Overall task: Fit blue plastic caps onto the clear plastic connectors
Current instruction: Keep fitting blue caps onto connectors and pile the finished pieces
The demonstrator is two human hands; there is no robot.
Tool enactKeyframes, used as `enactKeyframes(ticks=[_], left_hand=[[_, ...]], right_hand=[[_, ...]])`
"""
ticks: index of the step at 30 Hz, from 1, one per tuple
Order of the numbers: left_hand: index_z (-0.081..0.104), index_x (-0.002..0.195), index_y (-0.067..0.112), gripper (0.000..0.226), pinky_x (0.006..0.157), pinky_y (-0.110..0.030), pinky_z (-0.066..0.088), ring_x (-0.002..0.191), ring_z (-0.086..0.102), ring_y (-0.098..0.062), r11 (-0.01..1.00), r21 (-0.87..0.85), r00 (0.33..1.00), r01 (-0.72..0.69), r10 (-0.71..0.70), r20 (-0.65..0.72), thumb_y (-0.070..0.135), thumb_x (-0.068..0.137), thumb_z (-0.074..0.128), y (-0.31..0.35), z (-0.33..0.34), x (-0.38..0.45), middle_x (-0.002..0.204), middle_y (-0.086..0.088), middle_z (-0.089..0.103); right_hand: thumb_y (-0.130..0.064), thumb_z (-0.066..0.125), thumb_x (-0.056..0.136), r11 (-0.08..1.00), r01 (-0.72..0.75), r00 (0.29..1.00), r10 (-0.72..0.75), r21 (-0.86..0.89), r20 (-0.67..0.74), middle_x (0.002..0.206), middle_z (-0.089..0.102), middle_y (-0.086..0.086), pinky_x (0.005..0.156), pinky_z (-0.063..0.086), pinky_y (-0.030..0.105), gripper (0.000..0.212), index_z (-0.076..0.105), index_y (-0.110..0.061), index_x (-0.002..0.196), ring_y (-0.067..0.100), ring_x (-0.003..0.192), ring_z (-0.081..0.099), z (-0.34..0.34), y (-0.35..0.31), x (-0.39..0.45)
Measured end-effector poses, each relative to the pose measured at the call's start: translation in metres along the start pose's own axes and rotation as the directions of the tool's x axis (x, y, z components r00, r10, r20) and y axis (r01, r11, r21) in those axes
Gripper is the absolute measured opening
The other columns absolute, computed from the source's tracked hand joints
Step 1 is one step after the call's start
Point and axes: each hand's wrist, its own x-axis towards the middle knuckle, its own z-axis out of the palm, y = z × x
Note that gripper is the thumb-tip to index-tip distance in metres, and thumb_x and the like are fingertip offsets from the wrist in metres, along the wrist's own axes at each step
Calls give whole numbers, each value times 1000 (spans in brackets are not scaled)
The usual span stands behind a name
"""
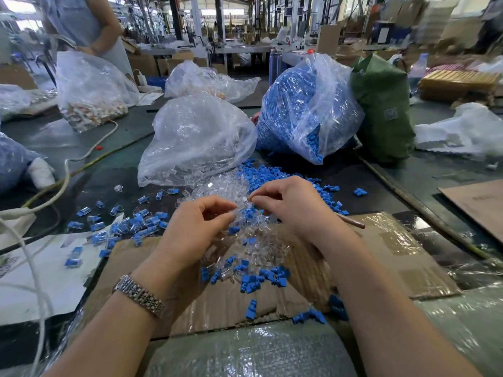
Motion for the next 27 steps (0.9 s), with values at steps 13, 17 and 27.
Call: enactKeyframes(ticks=[13, 17, 27], left_hand=[[81, 95, 11, 21, 72, -23, 59, 83, 73, -19, 723, -661, 976, 201, -86, 202, 16, 77, 71, -1, -9, 1, 99, -15, 76], [80, 100, 8, 21, 73, -24, 59, 84, 73, -19, 675, -712, 977, 193, -62, 205, 13, 83, 69, -3, -10, 2, 103, -17, 76], [78, 100, 2, 23, 70, -23, 60, 80, 73, -21, 667, -719, 977, 194, -65, 203, 6, 79, 69, 3, -9, 0, 99, -19, 76]], right_hand=[[-9, 70, 94, 929, 217, 971, -236, 299, 30, 79, 73, 0, 78, 57, 26, 3, 72, -8, 95, 11, 74, 68, -1, -13, -7], [-7, 70, 94, 916, 264, 964, -257, 301, -62, 76, 71, -3, 79, 59, 28, 3, 72, -9, 94, 9, 72, 68, -8, -10, -6], [-15, 74, 92, 939, 310, 950, -311, 148, -17, 77, 71, -10, 71, 51, 18, 6, 73, -21, 91, 2, 70, 63, 3, -9, -5]])
